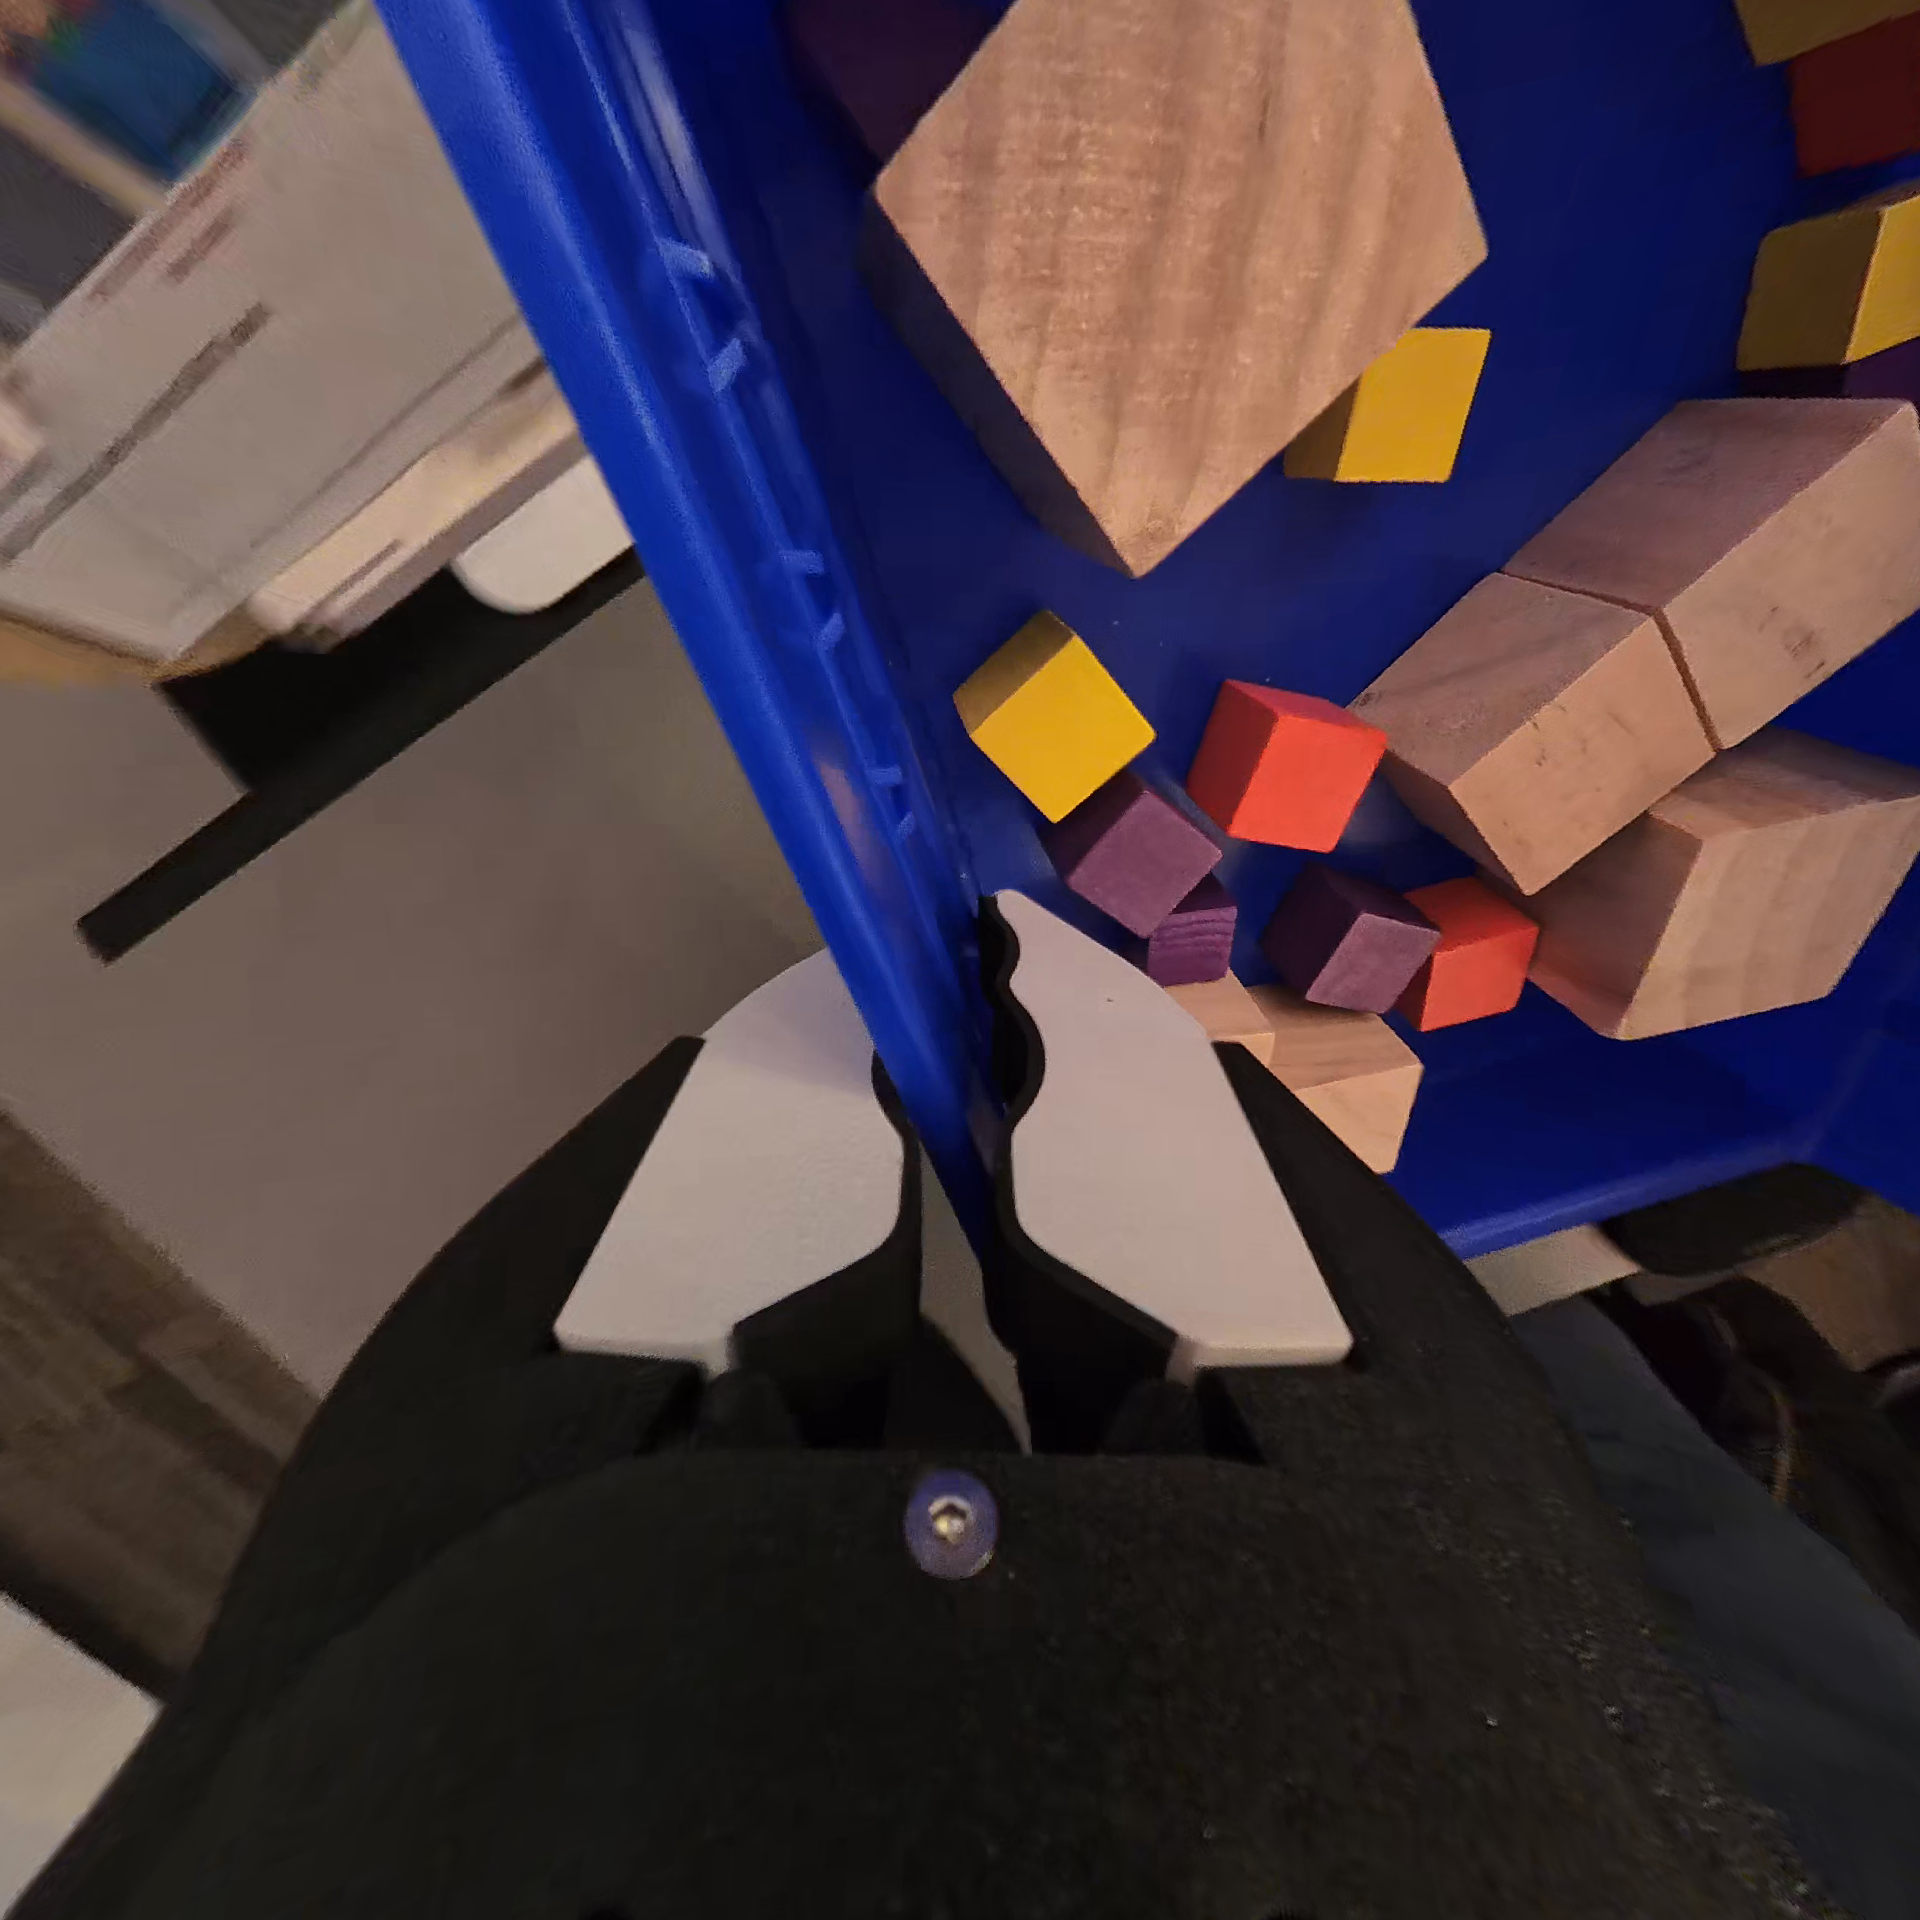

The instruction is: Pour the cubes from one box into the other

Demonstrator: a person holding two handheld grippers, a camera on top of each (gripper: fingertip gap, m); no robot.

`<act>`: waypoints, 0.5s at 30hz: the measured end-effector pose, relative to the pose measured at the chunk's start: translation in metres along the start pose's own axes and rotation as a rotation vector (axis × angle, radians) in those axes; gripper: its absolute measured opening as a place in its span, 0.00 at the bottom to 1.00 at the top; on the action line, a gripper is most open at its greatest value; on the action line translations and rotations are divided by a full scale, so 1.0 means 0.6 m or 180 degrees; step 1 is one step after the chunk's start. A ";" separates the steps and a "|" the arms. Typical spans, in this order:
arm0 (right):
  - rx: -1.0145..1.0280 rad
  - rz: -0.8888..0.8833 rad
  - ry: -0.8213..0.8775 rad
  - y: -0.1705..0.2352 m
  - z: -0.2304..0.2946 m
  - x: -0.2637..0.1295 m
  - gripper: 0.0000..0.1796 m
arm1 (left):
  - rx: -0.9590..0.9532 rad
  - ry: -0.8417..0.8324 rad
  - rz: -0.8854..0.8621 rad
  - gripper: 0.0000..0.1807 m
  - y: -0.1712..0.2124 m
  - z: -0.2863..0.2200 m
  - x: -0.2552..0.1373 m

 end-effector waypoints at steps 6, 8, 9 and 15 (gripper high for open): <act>0.0235 -0.0244 0.0399 0.020 -0.140 -0.083 0.04 | 0.0200 0.0500 -0.0192 0.04 -0.096 -0.119 0.022; 0.0267 -0.0288 0.0532 0.029 -0.179 -0.102 0.04 | 0.0190 0.0772 -0.0252 0.03 -0.117 -0.148 0.041; 0.0271 -0.0333 0.0598 0.033 -0.194 -0.109 0.04 | 0.0217 0.0826 -0.0293 0.03 -0.126 -0.162 0.050; 0.0352 -0.0328 0.0825 0.047 -0.261 -0.113 0.04 | 0.0331 0.0874 -0.0288 0.03 -0.162 -0.226 0.086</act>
Point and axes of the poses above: each gripper's, where its closed fingertips meet, x out along the fingers, y out of its underside, z = x × y across the jaws, the point moved 10 cm from there along -x, back along the fingers, and after that the axes turned 6 degrees about x, right-handed, at the moved point
